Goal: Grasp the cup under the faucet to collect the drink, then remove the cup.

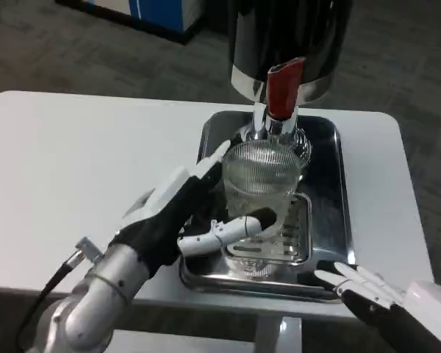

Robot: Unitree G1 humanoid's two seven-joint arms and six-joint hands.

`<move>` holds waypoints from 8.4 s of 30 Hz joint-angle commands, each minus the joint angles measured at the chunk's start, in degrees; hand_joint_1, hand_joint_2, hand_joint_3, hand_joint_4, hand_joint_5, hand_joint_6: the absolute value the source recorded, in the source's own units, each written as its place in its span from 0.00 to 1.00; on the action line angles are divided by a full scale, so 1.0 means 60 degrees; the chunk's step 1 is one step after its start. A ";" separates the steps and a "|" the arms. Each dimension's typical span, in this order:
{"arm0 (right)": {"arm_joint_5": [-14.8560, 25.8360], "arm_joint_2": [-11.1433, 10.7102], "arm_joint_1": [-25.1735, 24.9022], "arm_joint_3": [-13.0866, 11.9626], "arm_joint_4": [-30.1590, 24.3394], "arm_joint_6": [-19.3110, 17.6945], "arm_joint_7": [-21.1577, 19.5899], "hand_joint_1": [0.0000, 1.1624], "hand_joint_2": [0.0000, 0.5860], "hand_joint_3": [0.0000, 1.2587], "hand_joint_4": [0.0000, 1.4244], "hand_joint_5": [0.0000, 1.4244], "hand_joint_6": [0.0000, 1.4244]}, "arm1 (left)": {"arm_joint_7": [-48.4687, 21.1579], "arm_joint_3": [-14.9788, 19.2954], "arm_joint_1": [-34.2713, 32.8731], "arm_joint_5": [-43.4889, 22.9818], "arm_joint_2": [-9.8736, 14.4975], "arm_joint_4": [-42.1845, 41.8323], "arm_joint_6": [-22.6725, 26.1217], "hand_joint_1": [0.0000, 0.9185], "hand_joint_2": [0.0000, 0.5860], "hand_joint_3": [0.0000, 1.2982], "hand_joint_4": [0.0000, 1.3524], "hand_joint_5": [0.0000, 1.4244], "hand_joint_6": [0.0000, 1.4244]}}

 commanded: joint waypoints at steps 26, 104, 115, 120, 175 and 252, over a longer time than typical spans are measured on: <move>-0.0353 -0.0160 -0.0229 0.0561 -0.0124 0.0664 -0.0173 0.43 0.78 0.11 0.03 0.00 0.00 | -0.1258 0.2989 0.0161 -0.4822 -0.0017 -0.4457 0.2516 0.10 0.17 0.15 0.10 0.12 0.17; -0.0007 -0.0073 0.0075 0.0561 -0.0124 0.0571 -0.0427 0.42 0.80 0.13 0.05 0.00 0.00 | -0.2434 0.0719 -0.0993 -0.2972 0.0423 -0.3750 0.1583 0.04 0.19 0.19 0.14 0.14 0.09; 0.0035 -0.0097 0.0058 0.0496 -0.0124 0.0599 -0.0426 0.42 0.80 0.13 0.05 0.00 0.00 | -0.2463 0.0589 -0.1014 -0.2727 0.0470 -0.3675 0.1340 0.04 0.20 0.19 0.14 0.14 0.08; 0.0050 -0.0094 0.0040 0.0481 -0.0124 0.0614 -0.0426 0.42 0.80 0.13 0.05 0.00 0.00 | -0.2440 0.0438 -0.1112 -0.2125 0.0740 -0.3624 0.1062 0.04 0.20 0.19 0.14 0.14 0.07; -0.0208 -0.0098 -0.0574 0.1010 -0.0110 0.1529 -0.0712 0.41 0.80 0.13 0.06 0.00 0.00 | -0.2814 -0.0099 -0.1165 -0.1158 0.1823 -0.3432 0.0802 0.00 0.21 0.27 0.18 0.13 0.00; 0.3832 0.0976 -0.4018 0.0561 0.4621 0.1613 -0.3153 0.69 0.27 0.08 0.12 0.13 0.19 | -0.2797 0.0001 -0.0576 -0.0618 0.2269 -0.3656 0.0564 0.00 0.24 0.32 0.24 0.16 0.02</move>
